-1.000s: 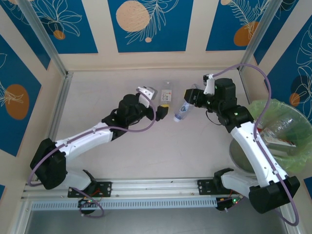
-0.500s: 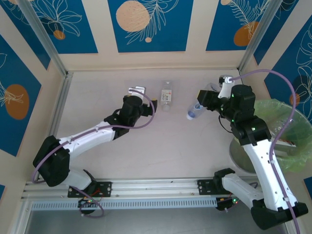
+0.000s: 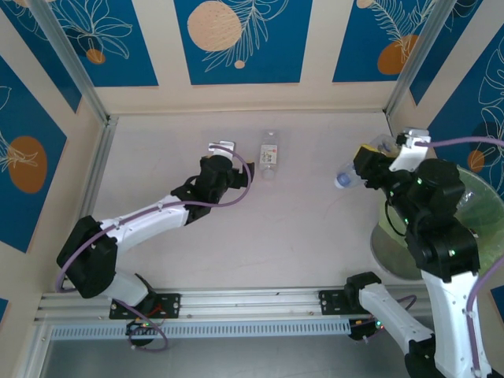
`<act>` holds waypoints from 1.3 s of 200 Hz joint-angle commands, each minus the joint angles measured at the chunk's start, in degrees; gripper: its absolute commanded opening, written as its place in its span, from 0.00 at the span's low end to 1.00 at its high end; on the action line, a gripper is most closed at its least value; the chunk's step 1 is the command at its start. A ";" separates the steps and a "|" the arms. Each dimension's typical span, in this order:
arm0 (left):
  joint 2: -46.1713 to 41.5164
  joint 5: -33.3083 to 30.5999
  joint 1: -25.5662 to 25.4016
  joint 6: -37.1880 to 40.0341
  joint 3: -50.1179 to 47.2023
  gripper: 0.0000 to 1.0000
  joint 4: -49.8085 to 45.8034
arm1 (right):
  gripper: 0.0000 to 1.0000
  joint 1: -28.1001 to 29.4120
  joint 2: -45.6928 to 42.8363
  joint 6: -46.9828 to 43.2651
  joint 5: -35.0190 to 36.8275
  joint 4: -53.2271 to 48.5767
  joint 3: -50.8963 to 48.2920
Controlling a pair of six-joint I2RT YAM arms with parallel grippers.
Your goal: Put the plastic bottles in the bin
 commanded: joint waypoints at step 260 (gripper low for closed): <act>7.45 12.53 1.51 2.32 6.41 1.00 1.62 | 0.35 -0.19 -7.42 -20.82 57.06 -6.55 -5.88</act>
